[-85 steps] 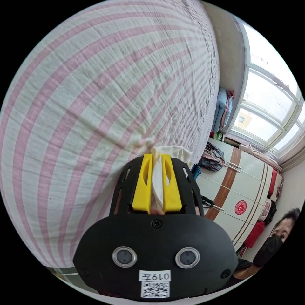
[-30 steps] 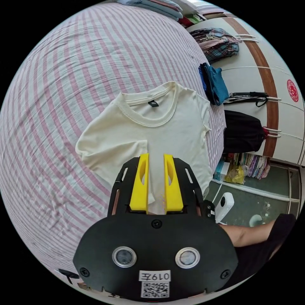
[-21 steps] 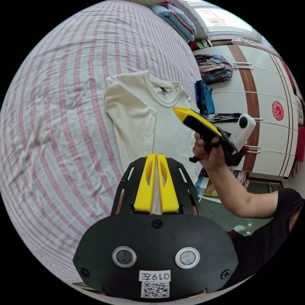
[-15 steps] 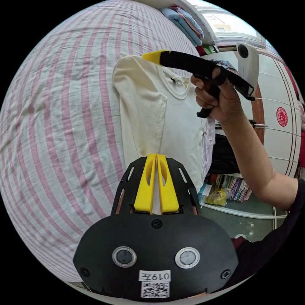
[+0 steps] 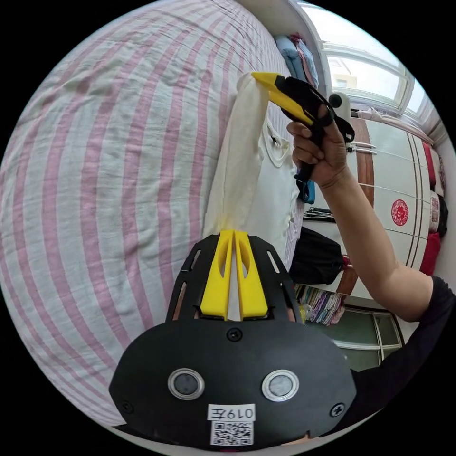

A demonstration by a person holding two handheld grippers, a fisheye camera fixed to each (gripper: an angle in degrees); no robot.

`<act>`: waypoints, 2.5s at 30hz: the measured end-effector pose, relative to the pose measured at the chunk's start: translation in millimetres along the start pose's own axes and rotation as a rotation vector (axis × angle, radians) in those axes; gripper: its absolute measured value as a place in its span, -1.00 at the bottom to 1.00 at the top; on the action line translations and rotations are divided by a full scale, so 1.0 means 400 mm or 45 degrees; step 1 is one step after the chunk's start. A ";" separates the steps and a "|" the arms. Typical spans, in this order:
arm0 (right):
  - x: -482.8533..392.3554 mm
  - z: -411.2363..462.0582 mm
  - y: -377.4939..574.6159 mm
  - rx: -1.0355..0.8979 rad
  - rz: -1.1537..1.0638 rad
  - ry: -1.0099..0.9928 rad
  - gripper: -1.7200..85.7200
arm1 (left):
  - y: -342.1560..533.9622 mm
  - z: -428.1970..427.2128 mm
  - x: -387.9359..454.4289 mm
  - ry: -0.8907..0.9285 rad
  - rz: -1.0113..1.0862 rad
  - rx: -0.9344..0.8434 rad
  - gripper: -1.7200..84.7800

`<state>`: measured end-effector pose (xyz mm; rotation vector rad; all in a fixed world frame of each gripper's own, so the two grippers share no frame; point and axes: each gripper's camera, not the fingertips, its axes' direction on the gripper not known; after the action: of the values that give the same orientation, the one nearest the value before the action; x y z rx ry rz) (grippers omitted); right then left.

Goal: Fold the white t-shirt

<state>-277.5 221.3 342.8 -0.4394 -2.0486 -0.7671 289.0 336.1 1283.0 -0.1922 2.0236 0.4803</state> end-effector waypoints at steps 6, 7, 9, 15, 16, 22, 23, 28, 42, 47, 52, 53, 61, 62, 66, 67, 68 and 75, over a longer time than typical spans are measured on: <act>0.020 -0.024 -0.058 -0.006 0.018 0.074 -0.89 | 0.032 -0.041 -0.080 0.138 -0.125 0.080 -0.94; 0.017 -0.031 -0.075 0.000 0.016 0.092 -0.88 | 0.035 -0.048 -0.087 0.140 -0.129 0.085 -0.94; 0.016 -0.042 -0.100 0.015 0.018 0.086 -0.87 | 0.039 -0.056 -0.092 0.133 -0.129 0.083 -0.94; 0.012 -0.069 -0.184 -0.038 0.016 0.085 -0.94 | 0.048 -0.081 -0.104 0.116 -0.121 0.082 -0.94; 0.008 -0.075 -0.198 -0.040 0.012 0.082 -0.93 | 0.051 -0.089 -0.108 0.124 -0.125 0.088 -0.94; -0.009 -0.122 -0.251 -0.036 0.006 0.029 -0.87 | 0.068 -0.146 -0.110 0.203 -0.100 0.188 -0.94; -0.009 -0.127 -0.255 -0.038 0.012 0.012 -0.87 | 0.069 -0.156 -0.108 0.215 -0.096 0.213 -0.94; -0.034 -0.106 -0.299 -0.188 -0.014 0.033 -0.95 | 0.054 -0.156 -0.101 0.191 -0.054 0.187 -0.94; -0.099 -0.133 -0.339 -0.173 0.008 0.008 -0.82 | 0.075 -0.140 -0.103 0.110 -0.081 0.120 -0.94; -0.130 -0.099 -0.331 -0.264 0.004 0.059 -0.90 | 0.087 -0.151 -0.049 -0.036 0.030 0.162 -0.94; -0.175 -0.069 -0.325 -0.243 -0.023 0.160 -0.97 | 0.095 -0.138 0.017 -0.352 0.192 0.145 -0.94; -0.182 -0.065 -0.324 -0.242 -0.037 0.182 -0.97 | 0.098 -0.131 0.034 -0.412 0.235 0.138 -0.94; -0.296 0.004 -0.252 -0.258 -0.272 0.502 -0.95 | 0.109 -0.098 0.087 -0.565 0.209 0.109 -0.95; -0.302 0.008 -0.245 -0.256 -0.283 0.511 -0.94 | 0.109 -0.097 0.088 -0.550 0.191 0.105 -0.95; -0.327 0.018 -0.210 -0.274 -0.303 0.470 -0.88 | 0.114 -0.094 0.099 -0.535 0.186 0.097 -0.95; -0.332 0.015 -0.203 -0.270 -0.300 0.448 -0.86 | 0.117 -0.092 0.104 -0.535 0.187 0.097 -0.95; -0.335 0.012 -0.200 -0.266 -0.300 0.443 -0.85 | 0.121 -0.090 0.109 -0.536 0.186 0.098 -0.94; -0.412 0.000 -0.136 -0.283 -0.353 0.479 -0.89 | 0.139 -0.080 0.131 -0.514 0.143 0.115 -0.94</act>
<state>-217.3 177.4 186.2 -0.1174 -1.6944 -1.1579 219.4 376.9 1264.6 0.0709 1.6599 0.4557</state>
